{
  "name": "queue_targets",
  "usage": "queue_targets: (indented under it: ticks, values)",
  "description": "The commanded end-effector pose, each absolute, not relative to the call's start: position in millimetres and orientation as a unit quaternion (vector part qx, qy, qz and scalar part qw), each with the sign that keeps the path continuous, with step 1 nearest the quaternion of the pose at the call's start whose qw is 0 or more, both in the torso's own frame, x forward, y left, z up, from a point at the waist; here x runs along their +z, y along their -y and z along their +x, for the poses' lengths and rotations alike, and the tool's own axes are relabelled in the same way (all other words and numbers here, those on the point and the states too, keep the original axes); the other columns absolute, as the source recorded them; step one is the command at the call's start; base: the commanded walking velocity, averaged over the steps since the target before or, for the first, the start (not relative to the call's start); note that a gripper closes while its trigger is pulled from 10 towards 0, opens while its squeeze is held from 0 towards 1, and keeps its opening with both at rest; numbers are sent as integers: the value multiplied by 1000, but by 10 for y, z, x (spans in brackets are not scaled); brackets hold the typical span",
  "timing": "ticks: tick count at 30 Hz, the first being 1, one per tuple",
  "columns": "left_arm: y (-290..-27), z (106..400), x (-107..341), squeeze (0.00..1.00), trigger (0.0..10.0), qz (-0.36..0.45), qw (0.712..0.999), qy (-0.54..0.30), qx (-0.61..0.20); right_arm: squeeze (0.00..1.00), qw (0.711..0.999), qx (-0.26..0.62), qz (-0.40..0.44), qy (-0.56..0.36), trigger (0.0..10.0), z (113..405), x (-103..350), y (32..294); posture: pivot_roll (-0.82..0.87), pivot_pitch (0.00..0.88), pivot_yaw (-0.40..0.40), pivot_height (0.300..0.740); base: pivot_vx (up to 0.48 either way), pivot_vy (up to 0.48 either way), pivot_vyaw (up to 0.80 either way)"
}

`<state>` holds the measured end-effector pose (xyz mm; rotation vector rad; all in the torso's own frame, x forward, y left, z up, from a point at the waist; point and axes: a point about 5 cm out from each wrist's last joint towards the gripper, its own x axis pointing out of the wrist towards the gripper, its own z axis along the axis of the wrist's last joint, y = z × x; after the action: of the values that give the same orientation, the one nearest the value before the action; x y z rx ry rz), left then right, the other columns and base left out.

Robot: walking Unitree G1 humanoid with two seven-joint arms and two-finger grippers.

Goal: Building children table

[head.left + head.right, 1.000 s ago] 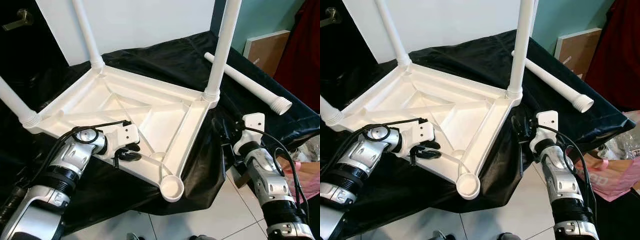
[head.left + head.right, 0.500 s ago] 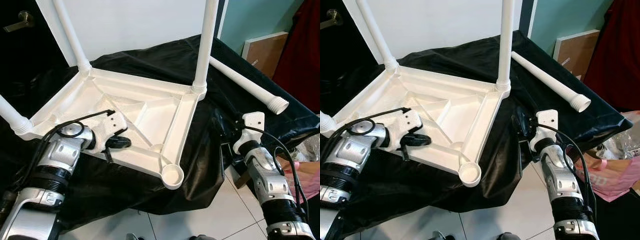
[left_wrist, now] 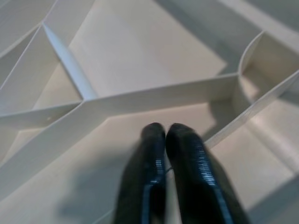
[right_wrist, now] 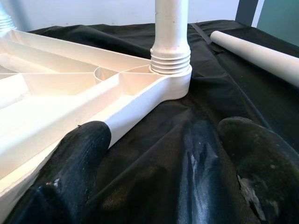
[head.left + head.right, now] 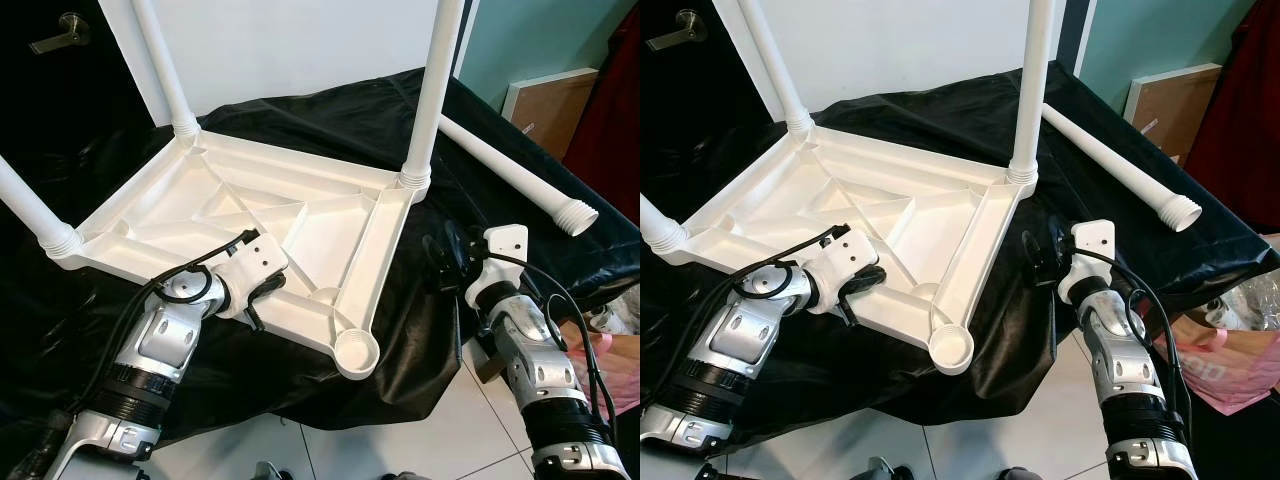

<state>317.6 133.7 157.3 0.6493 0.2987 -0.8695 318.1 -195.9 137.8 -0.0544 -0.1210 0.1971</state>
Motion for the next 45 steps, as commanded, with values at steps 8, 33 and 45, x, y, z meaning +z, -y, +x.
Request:
queue_targets:
  ticks: [8, 33, 45]
  values:
    - [-1329, 3112, 1748, 0, 10000, 262, 828, -115, -483, 0, 993, 99, -29, 61, 10000, 3176, 1373, 1978, -61, 98, 28, 740, 0, 0, 0]
    - [-1649, 2750, 1619, 0, 10000, 234, 812, -173, -506, 0, 993, 90, -33, 64, 10000, 3149, 1376, 2036, -56, 93, 13, 740, 0, 0, 0]
    - [-1645, 2598, 1348, 0, 10000, 222, 824, -211, -477, 0, 991, 109, -34, 64, 10000, 3222, 1400, 1964, -37, 79, -12, 740, 0, 0, 0]
